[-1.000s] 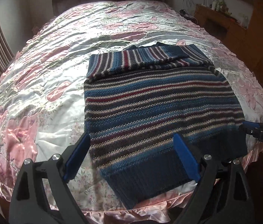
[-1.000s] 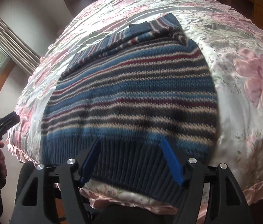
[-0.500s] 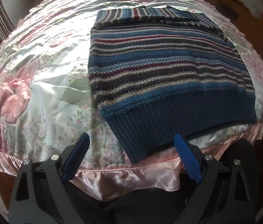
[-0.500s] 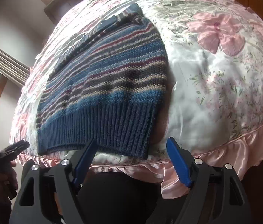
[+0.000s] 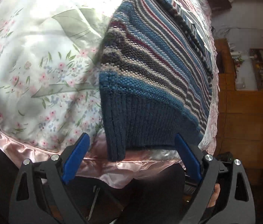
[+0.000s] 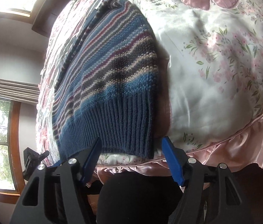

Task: Fold small clothes
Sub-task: 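Grasp the ribbed hem with both grippers and lift it toward the collar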

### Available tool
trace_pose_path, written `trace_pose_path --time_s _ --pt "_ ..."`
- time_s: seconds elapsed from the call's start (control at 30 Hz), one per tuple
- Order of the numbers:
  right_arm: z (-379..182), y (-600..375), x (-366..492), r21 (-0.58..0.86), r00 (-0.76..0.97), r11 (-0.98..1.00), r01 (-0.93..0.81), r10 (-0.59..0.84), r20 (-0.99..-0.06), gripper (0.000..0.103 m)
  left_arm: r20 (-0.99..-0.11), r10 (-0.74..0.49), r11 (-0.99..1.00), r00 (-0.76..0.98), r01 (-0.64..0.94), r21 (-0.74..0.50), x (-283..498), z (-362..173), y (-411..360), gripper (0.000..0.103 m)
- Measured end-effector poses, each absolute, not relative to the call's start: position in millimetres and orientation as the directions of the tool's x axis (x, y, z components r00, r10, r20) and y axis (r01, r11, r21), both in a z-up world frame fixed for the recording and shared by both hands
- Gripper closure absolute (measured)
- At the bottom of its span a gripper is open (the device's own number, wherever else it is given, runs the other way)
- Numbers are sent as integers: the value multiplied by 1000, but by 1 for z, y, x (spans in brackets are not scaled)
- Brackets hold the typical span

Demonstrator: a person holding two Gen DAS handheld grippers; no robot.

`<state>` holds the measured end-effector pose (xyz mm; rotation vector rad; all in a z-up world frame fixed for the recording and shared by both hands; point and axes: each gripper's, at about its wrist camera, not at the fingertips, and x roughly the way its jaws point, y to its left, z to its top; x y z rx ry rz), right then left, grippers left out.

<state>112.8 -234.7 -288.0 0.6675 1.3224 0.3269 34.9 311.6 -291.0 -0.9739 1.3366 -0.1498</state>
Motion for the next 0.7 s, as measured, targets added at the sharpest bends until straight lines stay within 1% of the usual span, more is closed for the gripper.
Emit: trace_pose_path --time_s 0.1,0.23,0.37,0.4,0.43,0.47,0.53,0.57,0.67,0.7 --pt "-292 -232 112 616 229 772 156 579 -783 37 -749 -600 611 281 -445 -655 36 -296 314 12" --pt "-297 -233 112 632 224 756 171 595 -772 46 -696 -660 552 283 -446 -704 38 -306 312 12" --pt "-302 -235 114 652 219 733 194 616 -757 50 -660 -695 509 286 -452 -732 41 -315 308 13" --pt "-303 -235 115 651 215 733 197 616 -758 50 -660 -696 509 283 -453 -731 42 -316 307 16" --pt "-303 -234 116 648 210 735 198 614 -761 50 -662 -697 512 276 -455 -729 44 -317 306 25" --pt "-304 -233 117 648 210 736 198 614 -761 50 -659 -702 511 268 -455 -729 46 -318 305 29" --pt "-305 -234 119 648 203 735 198 617 -761 52 -662 -706 515 253 -459 -724 48 -318 303 43" --pt "-306 -233 120 651 202 733 197 619 -759 53 -667 -704 524 244 -455 -720 50 -317 301 46" --pt "-307 -232 122 651 201 730 207 619 -759 60 -682 -692 535 237 -466 -705 53 -316 300 60" --pt "-306 -232 122 653 201 729 206 622 -757 65 -686 -686 536 241 -471 -701 54 -317 300 69"
